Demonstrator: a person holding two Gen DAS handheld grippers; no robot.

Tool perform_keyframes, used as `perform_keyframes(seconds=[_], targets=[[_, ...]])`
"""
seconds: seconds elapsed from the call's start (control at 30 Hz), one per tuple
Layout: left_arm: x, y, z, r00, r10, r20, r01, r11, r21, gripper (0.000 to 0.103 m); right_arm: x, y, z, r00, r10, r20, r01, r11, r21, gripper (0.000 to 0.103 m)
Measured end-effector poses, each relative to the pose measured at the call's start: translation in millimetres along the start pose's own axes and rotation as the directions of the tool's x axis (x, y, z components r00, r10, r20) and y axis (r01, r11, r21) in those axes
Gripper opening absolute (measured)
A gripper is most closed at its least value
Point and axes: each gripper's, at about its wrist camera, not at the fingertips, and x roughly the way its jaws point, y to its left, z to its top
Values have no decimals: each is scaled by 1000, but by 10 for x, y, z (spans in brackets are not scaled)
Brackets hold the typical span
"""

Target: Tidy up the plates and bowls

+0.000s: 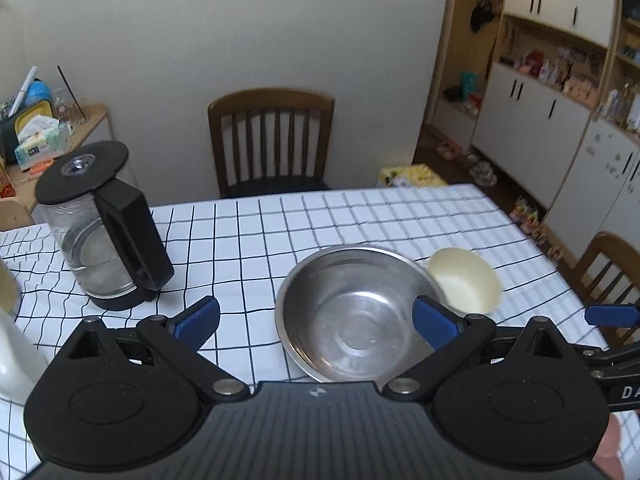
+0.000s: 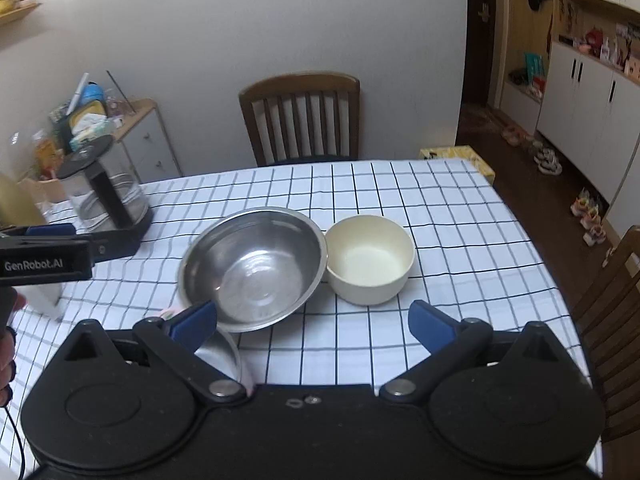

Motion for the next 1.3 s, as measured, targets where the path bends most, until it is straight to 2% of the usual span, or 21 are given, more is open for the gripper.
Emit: perform_keyframes(seconds=[0.27,0.43,0.6,0.7,0.77,0.83,0.97,1.13,1.2,1.3], targets=[[765,160,80,989,15,-144,-27,997,-77,103,681,-32,139,996,-24,-88,28,998,48,94],[1103,255,59,977,63,-205,-83,992,-90,102,976,8,145,990,-15,-143,25,998,64,86],[1321,308,31,969,53,-242,-80,991,-103,99,1210,1,118,980,-5,-198,27,994,109,79],[1433,334,21,962,41,-271,-75,990,-117,89,1304,-2,117,977,8,-213,19,992,124,74],[1486,345,4,958,43,-285,-80,990,-120,75,1340,-12,105,976,10,-217,20,991,133,69],[1544,371,-9,952,27,-304,-72,988,-137,65,1376,-31,105,974,26,-226,10,988,156,56],[1589,385,-20,947,18,-320,-72,985,-157,47,1418,-54,112,972,49,-231,-5,983,185,46],[1599,376,-13,947,-2,-320,-52,986,-159,33,1418,-30,104,971,64,-232,-21,983,184,30],[1588,371,-2,950,-5,-313,-47,986,-161,33,1407,-14,101,972,60,-227,-19,984,177,26],[1575,364,18,952,-2,-306,-49,986,-157,26,1398,-2,106,974,54,-220,-17,986,167,21]])
